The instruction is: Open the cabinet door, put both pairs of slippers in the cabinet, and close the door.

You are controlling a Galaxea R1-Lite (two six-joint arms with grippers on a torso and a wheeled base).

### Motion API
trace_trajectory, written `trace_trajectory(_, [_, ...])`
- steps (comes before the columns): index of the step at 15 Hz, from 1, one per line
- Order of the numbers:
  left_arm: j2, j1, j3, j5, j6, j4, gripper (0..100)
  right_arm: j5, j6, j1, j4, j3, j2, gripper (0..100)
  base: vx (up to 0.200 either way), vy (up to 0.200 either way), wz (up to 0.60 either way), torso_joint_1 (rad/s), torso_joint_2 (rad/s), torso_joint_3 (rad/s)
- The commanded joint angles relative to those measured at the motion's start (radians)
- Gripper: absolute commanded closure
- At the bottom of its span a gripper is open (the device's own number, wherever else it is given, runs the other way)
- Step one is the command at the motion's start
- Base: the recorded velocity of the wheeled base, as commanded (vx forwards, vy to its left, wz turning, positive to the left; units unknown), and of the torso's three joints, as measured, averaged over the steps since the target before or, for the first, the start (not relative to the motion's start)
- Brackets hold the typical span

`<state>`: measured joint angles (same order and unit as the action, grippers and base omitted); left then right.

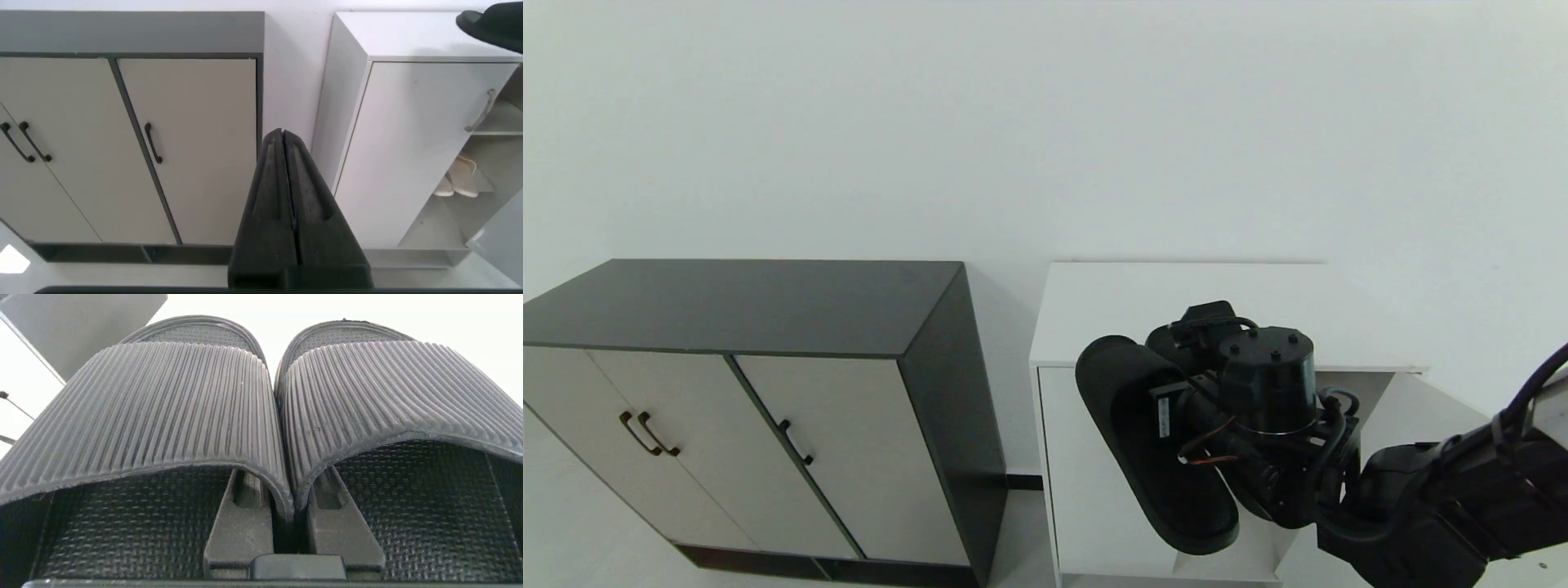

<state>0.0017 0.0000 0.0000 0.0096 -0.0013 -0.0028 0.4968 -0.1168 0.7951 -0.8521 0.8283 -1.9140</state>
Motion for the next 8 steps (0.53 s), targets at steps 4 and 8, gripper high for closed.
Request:
trace_trajectory(4, [0.000,0.000,0.000,0.001,0.000,0.000,100,-0.001,0.000,0.001,-0.001,-0.005,-0.003,100,0.000,-0.200,0.00,0.005,0.01,0.000])
trace_trajectory(8, [0.000,0.000,0.000,0.001,0.000,0.000,100,0.000,0.000,0.001,-0.001,-0.006,-0.003,100,0.000,-0.200,0.00,0.000,0.00,0.001])
